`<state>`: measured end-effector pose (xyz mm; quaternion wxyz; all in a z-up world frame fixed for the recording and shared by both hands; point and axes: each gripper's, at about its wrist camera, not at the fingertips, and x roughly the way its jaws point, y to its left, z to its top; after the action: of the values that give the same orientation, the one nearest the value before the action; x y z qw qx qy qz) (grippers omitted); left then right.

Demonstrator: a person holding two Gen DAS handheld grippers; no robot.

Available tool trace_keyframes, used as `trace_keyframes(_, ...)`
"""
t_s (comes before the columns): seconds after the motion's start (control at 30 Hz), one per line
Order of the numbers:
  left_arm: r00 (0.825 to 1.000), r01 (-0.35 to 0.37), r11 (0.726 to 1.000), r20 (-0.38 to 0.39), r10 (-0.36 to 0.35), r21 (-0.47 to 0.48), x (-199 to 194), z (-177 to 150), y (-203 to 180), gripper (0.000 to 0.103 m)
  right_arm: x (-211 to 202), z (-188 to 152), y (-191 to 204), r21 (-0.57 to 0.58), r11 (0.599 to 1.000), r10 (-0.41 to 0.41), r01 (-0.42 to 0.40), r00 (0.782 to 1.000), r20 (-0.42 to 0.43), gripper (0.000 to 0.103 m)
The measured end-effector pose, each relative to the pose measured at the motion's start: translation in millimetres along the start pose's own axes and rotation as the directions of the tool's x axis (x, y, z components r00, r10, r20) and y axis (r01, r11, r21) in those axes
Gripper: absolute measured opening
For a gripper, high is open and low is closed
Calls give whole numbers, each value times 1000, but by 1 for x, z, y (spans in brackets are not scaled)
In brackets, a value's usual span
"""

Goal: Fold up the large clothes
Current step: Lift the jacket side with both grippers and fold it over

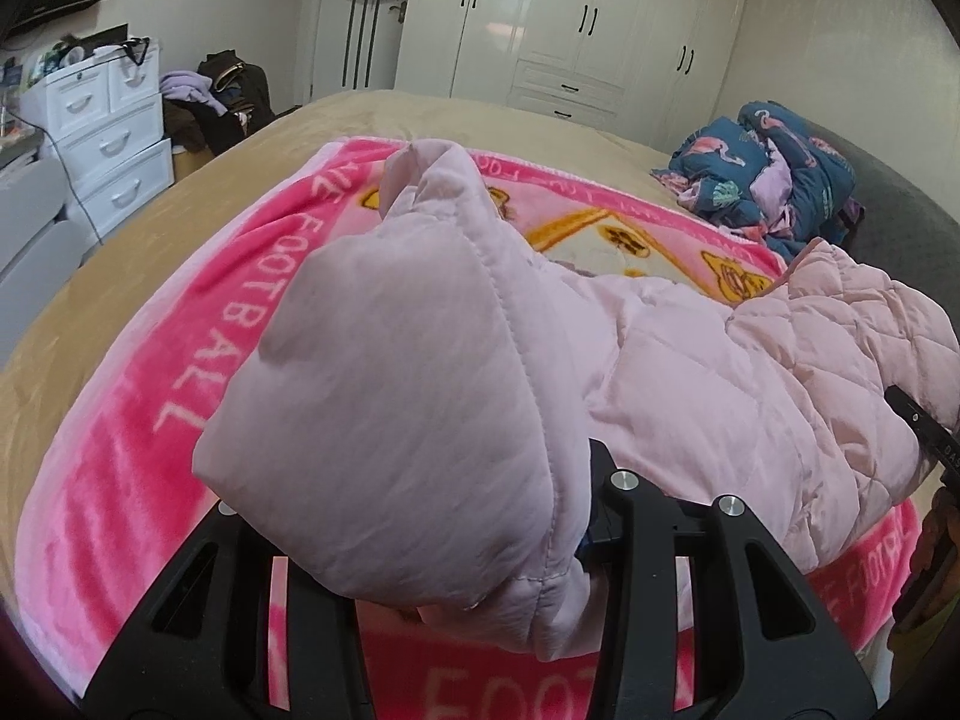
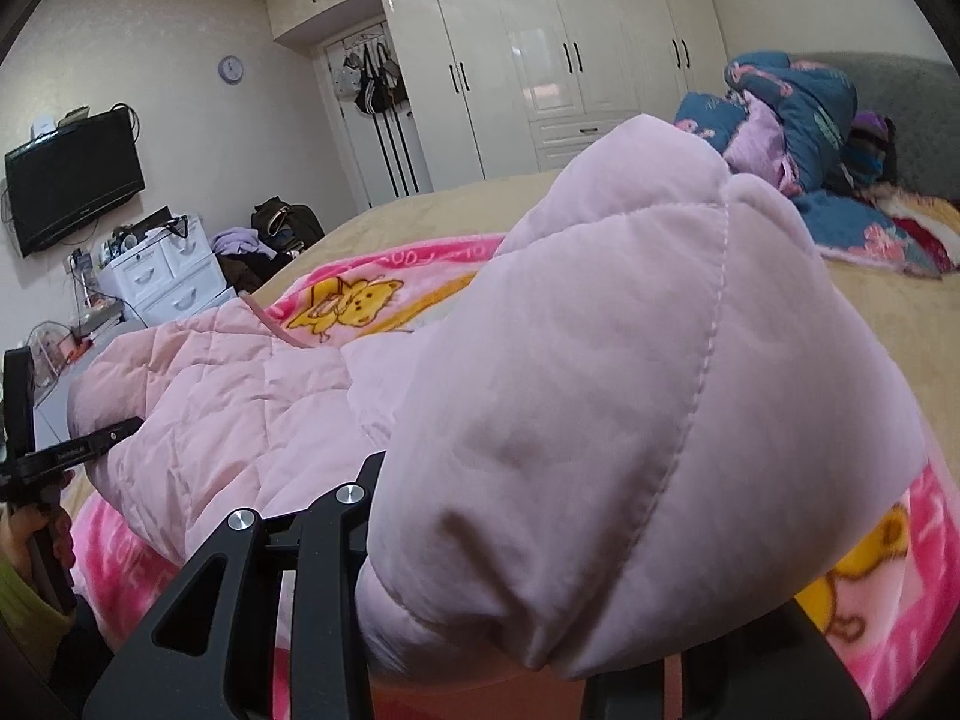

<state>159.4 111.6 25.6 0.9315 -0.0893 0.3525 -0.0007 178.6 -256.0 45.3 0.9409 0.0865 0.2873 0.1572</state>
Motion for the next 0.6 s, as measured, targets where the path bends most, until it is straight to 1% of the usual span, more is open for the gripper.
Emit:
trace_keyframes(0.17, 999, -26, 1000, -18, 26, 17, -1, -11, -6, 34, 1, -10, -12, 39, 999, 3, -2, 999, -41, 34)
trace_keyframes(0.33, 997, -67, 997, -35, 68, 35, 3, -19, -10, 35, 7, -23, -22, 81, 997, -8, 15, 996, -87, 36)
trace_keyframes(0.43, 995, -83, 996, -44, 85, 41, 6, -21, -10, 36, 13, -29, -34, 138, 990, -6, 22, 993, -116, 41)
trace_keyframes(0.6, 993, -104, 993, -52, 107, 55, 10, -25, -10, 40, 23, -47, -54, 272, 961, 5, 40, 987, -163, 51)
